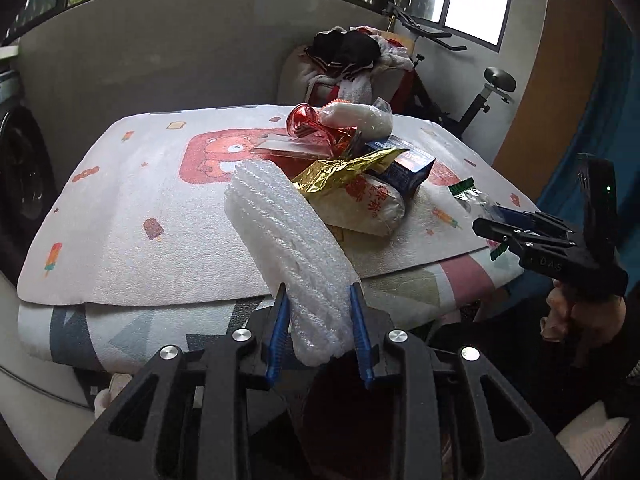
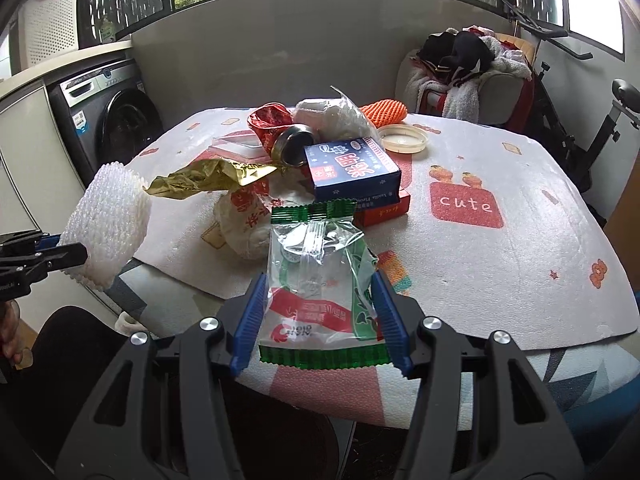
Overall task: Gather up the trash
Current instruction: 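Carry the foam sleeve with the left gripper over the brown bin and release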
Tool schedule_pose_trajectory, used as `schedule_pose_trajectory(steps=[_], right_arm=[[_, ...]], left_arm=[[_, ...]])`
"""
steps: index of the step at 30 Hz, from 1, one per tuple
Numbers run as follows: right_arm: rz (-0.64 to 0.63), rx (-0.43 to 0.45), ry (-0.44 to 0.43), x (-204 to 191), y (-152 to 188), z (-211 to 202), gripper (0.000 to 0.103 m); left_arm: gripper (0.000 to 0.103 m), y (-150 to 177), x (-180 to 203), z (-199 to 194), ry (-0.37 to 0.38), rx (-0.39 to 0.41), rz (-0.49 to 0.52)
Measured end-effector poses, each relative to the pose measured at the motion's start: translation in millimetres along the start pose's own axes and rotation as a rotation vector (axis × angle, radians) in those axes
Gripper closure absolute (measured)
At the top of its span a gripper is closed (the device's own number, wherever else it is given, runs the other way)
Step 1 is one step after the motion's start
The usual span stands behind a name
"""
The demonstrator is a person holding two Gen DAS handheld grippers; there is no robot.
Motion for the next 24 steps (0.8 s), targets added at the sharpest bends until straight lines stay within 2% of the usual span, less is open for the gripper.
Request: schedule_pose_trajectory(steps=[7, 10, 13, 16, 20, 22, 24], right_arm=[[-0.013, 0.004, 0.001, -12.5, 15.4, -21.9, 0.048], [-0.003, 0.012, 0.002, -12.7, 20.1, -31.0, 0.048], [0.002, 0.018, 0.007, -11.8, 22.6, -38.2, 0.048], [0.005, 0.026, 0.014, -10.9, 26.7, -45.4, 0.048], [0.016, 0.03, 0.028, -5.8, 34.9, -52.3, 0.048], [0.023, 0.029, 0.033, -3.0, 40.7, -54.7, 0.048], [0.029, 0.023, 0.037, -0.5, 47.1, -55.1, 0.048]], left_arm=[[0.074, 17.0, 1.0, -23.0, -0.022, 0.016, -0.035], [0.074, 21.8, -0.2, -33.8, 0.0, 0.027, -0.055], [0.074, 25.9, 14.3, -38.1, 0.037, 0.025, -0.015], [0.074, 33.3, 37.3, -30.8, 0.097, -0.007, 0.059], [0.074, 52.2, 77.0, -7.1, 0.215, -0.127, 0.231], [0.074, 65.2, 94.5, 4.0, 0.244, -0.184, 0.328], [0.074, 74.9, 102.3, 15.7, 0.258, -0.236, 0.38]])
Point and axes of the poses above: each gripper's, at about its wrist camera, not at the fingertips, and z roughly the way its jaws point, x to its right, y to its underside, the point moved 1 cm from there along z, roughly the way its jaws point, and after that the axes turned 5 degrees about -y, right-handed, at the moved point
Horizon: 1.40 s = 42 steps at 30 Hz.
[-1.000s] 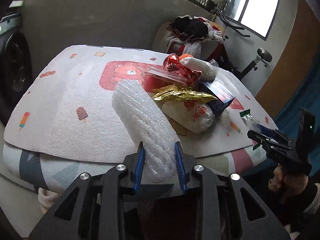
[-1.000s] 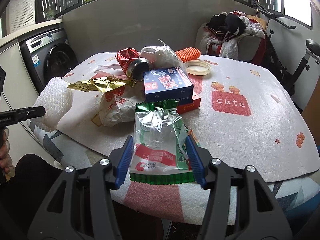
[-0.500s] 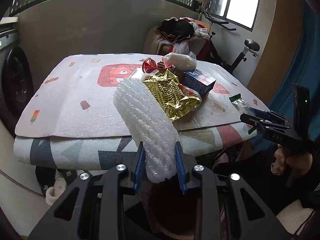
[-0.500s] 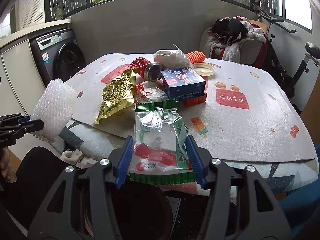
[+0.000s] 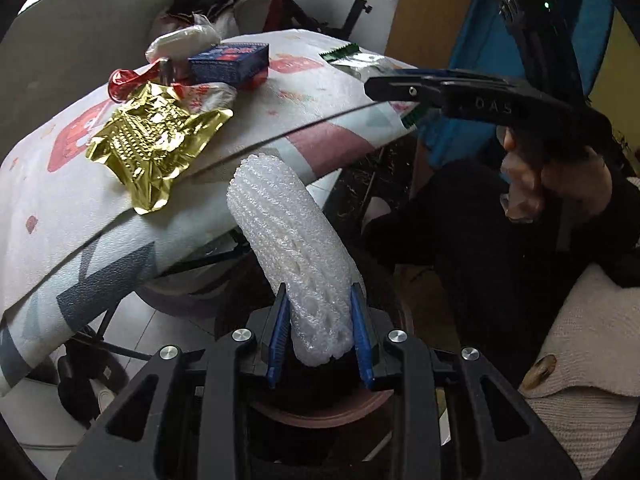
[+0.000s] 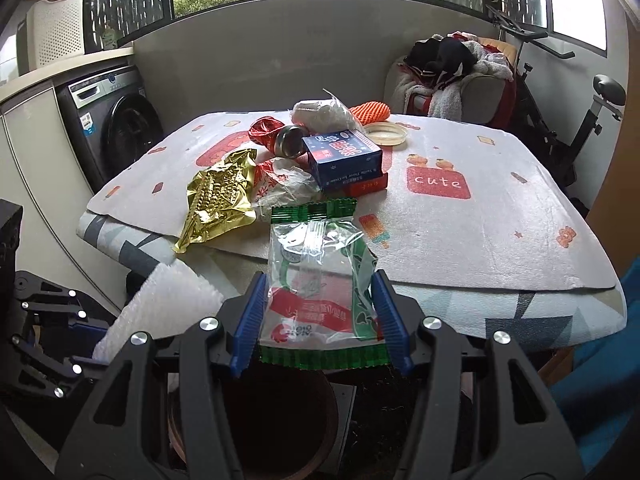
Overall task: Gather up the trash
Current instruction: 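Carry the foam sleeve with the left gripper over the brown bin and release, then lower the candy wrapper with the right gripper into the bin and release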
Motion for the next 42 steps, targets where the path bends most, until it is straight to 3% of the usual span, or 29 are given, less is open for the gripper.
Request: schedule_pose_trajectory(steps=[8, 17, 19, 20, 22, 28, 35, 42], right_arm=[[0.027, -0.054, -0.008, 5.4, 16.7, 14.2, 0.048], [-0.016, -0.078, -0.025, -4.9, 19.3, 22.5, 0.048], [-0.021, -0.08, -0.026, -6.5, 19.4, 23.3, 0.048], [-0.024, -0.082, -0.027, -7.2, 19.6, 23.7, 0.048], [-0.032, -0.085, -0.03, -8.7, 20.3, 24.3, 0.048], [-0.118, -0.109, -0.095, -28.0, 25.6, 27.3, 0.047], [-0.26, -0.247, -0.161, -61.5, 41.6, 52.9, 0.047], [-0.296, -0.308, -0.173, -70.1, 51.0, 63.7, 0.046]], left_arm=[[0.074, 4.5, -11.1, 38.7, 0.023, -0.099, -0.05], [0.073, 8.3, -13.2, 42.4, 0.024, -0.107, -0.055], [0.068, 7.1, -14.8, 40.3, 0.021, -0.105, -0.061], [0.059, 7.1, -16.6, 39.2, 0.014, -0.099, -0.067], [0.043, 4.6, -21.4, 32.6, -0.022, -0.068, -0.091], [0.02, 6.1, -43.5, -9.9, -0.104, 0.141, -0.225], [0.017, 9.5, -66.2, -33.3, -0.215, 0.227, -0.365], [0.012, 11.1, -71.9, -36.6, -0.236, 0.236, -0.394]])
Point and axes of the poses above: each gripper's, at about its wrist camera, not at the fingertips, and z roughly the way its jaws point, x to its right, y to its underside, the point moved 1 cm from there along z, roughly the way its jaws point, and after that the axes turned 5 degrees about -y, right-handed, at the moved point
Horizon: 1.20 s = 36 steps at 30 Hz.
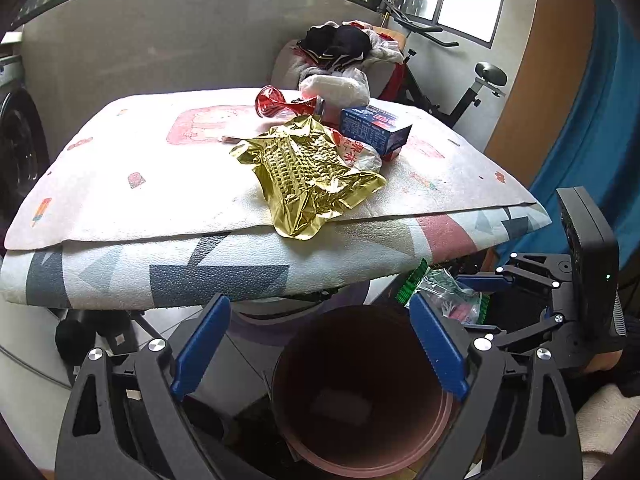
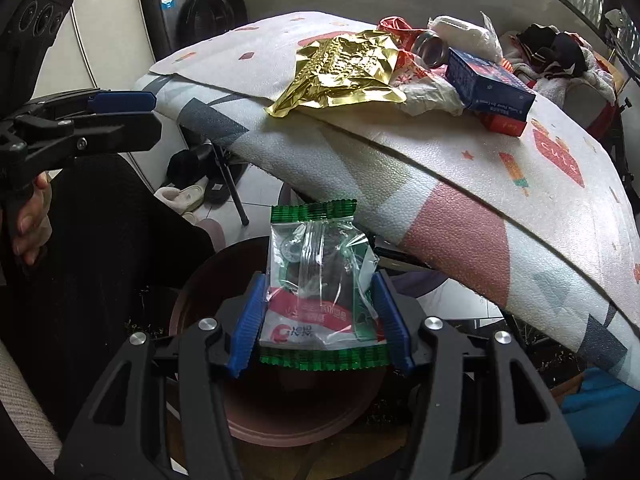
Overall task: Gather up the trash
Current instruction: 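Lower the candy wrapper with the right gripper into the bin and release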
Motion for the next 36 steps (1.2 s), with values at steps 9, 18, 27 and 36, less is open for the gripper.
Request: schedule_pose_trajectory(steps=[9, 18, 27, 36], right_arm=[[-0.008, -0.015, 0.01, -1.7, 0.5, 2.7, 0.046], [0.01, 0.012, 0.054, 3.3, -0.6, -2.6, 0.009], [0.067, 0.04, 0.083, 16.4, -1.6, -9.3, 0.006], [0.073, 0.045, 0.089, 17.5, -0.9, -9.8, 0.006]], left_arm=[[0.011, 2.3, -1.4, 1.9, -0.005, -0.008, -0.008], [0.011, 2.2, -2.7, 1.5, -0.008, -0.009, -0.015], [0.011, 1.5, -4.6, 2.2, -0.017, -0.009, -0.025], [0.011, 1.4, -6.3, 2.7, -0.022, -0.014, -0.028]])
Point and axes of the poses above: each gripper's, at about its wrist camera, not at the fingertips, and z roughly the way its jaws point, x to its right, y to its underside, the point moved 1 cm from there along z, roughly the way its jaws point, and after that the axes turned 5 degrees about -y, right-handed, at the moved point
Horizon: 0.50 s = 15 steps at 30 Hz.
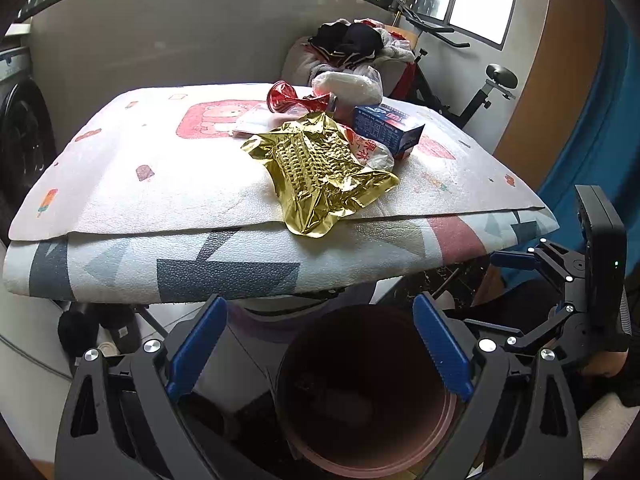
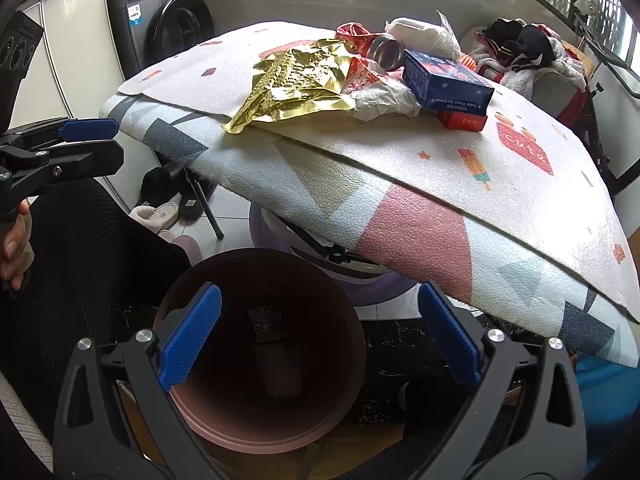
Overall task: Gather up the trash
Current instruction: 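Lower the candy wrapper with the right gripper into the bin and release, then grasp the gold foil wrapper with the left gripper while the right gripper grasps the blue box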
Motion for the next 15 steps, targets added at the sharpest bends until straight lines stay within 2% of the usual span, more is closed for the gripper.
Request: schedule_pose_trajectory(steps=[7, 13, 15], right_arm=[[0.042, 0.019, -0.001, 8.9, -4.8, -7.6, 0.006], [0.08, 0.088, 0.027, 29.2, -14.9, -20.9, 0.006], [0.118, 0.138, -0.012, 40.3, -19.5, -26.4, 0.006]], left_arm=[[0.011, -4.6, -4.5, -0.2, -0.021, -0.002, -0.03], [0.011, -17.1, -11.8, 1.1, -0.008, 0.004, -0.076], [0.011, -24.3, -13.0, 3.5, 0.007, 0.005, -0.086]])
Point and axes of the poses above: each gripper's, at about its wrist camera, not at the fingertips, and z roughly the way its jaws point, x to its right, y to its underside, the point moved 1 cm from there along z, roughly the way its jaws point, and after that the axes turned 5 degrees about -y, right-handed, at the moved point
